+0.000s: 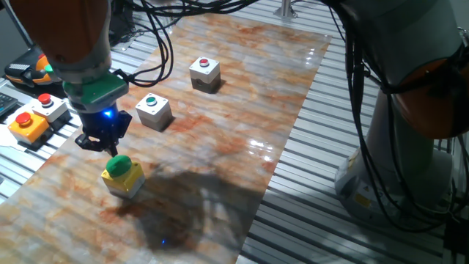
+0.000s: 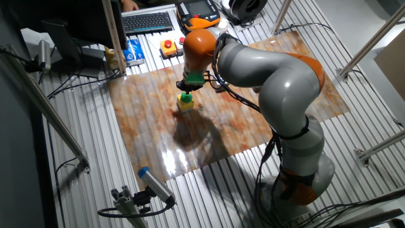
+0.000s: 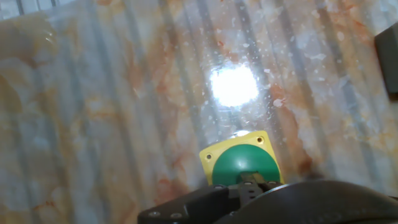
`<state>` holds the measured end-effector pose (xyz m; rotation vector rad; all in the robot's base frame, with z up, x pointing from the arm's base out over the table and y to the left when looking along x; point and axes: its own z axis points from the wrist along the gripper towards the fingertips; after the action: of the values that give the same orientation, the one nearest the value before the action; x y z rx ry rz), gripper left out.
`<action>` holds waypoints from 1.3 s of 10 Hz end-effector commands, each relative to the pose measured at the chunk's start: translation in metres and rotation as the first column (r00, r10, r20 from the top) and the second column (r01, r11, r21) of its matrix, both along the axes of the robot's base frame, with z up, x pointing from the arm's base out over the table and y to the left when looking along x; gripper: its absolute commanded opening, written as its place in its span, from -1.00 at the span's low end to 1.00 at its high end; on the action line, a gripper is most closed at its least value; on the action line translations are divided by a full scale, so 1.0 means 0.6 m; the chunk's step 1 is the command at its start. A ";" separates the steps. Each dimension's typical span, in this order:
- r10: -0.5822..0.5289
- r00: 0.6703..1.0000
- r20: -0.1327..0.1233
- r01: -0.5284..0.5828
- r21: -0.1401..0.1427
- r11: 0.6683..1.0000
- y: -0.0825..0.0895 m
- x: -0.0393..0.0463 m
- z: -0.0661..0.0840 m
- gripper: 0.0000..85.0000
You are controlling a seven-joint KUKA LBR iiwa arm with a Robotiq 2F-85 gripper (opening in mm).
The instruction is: Press three buttons from left to right in sequence
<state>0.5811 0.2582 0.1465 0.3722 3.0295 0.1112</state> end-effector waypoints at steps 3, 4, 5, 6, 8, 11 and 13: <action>0.013 1.000 0.007 -0.013 0.008 1.000 -0.014 0.001 0.006 -1.00; 0.014 1.000 0.010 -0.014 0.004 1.000 -0.018 0.001 0.007 -1.00; 0.017 1.000 0.013 -0.017 -0.002 1.000 -0.023 0.001 0.009 -1.00; 0.026 1.000 0.016 -0.026 -0.005 1.000 -0.030 0.000 0.011 -1.00; 0.039 0.999 0.024 -0.039 -0.014 0.999 -0.040 -0.002 0.013 -1.00; 0.030 0.998 0.047 -0.027 -0.057 0.998 -0.049 -0.008 0.017 -1.00; 0.029 0.998 0.053 -0.027 -0.049 0.998 -0.059 -0.015 0.015 -1.00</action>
<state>0.5723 0.2224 0.1552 0.3197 2.9783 0.0514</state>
